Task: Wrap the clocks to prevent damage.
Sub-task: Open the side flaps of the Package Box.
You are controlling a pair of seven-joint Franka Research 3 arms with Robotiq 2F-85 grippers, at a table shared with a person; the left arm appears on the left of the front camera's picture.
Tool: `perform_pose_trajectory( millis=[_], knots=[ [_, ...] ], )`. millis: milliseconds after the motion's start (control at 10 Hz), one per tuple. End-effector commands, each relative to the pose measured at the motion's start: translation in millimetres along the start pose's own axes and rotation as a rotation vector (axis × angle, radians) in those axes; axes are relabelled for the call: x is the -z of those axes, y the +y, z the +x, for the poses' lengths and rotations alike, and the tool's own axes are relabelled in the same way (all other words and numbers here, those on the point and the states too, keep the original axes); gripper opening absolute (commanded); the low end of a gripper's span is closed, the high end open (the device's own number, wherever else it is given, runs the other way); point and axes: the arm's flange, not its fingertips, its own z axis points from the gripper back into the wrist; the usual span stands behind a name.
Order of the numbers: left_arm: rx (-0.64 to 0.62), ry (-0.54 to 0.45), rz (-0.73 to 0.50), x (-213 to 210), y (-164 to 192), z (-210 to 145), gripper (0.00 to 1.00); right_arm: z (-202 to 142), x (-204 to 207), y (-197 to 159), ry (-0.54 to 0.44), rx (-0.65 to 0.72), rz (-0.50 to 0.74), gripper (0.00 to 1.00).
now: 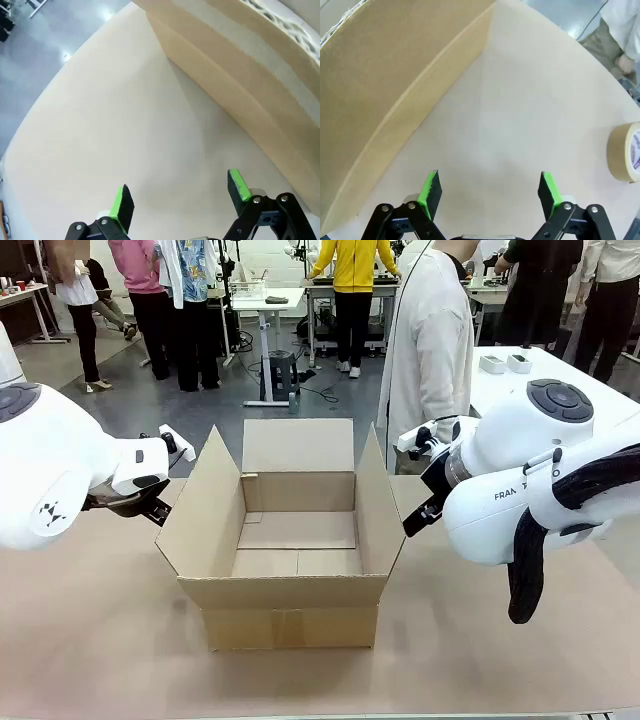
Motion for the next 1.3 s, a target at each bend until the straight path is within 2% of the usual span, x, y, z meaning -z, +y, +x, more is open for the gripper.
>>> perform_pose_trajectory(
  millis=[0,1200],
  knots=[
    [0.0,0.0,0.0,0.0,0.0,0.0,1.0,0.0,0.0,0.0,0.0,0.0,0.0,1.0],
    [0.0,0.0,0.0,0.0,0.0,0.0,1.0,0.0,0.0,0.0,0.0,0.0,0.0,1.0]
  ],
)
